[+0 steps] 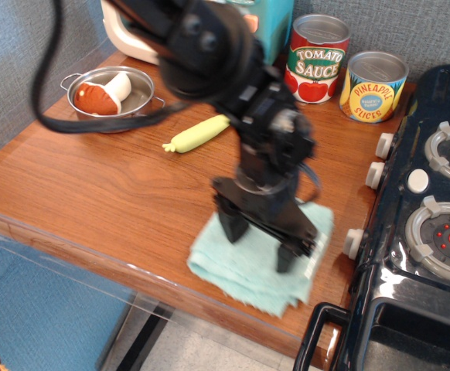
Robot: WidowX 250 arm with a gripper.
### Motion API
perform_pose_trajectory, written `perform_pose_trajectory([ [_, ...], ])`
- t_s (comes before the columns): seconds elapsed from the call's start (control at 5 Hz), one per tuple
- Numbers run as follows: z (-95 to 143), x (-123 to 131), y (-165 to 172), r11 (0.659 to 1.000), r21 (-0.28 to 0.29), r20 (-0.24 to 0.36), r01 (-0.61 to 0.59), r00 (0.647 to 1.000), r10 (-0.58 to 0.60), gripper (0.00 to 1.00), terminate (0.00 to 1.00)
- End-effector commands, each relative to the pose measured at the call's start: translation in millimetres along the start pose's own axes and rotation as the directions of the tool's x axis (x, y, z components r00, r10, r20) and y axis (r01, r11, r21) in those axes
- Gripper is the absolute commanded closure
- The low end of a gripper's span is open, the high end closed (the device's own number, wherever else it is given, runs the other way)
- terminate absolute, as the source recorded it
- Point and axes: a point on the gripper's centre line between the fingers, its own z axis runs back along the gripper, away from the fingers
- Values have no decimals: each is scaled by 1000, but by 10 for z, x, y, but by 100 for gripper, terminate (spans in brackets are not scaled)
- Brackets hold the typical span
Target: Move the towel to the front left corner of the table
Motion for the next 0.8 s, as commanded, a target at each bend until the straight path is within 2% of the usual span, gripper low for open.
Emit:
perform_pose_trajectory([
  [0.0, 11, -363, 898, 998, 56, -33, -31, 999, 33, 0, 0],
  [0.2, 90, -443, 1248, 997, 51, -14, 50, 999, -50, 0, 0],
  [0.4, 148, -492, 1595, 996, 70, -36, 63, 997, -61, 0, 0],
  [0.6, 115, -486, 1914, 996, 68, -34, 52, 998, -49, 0, 0],
])
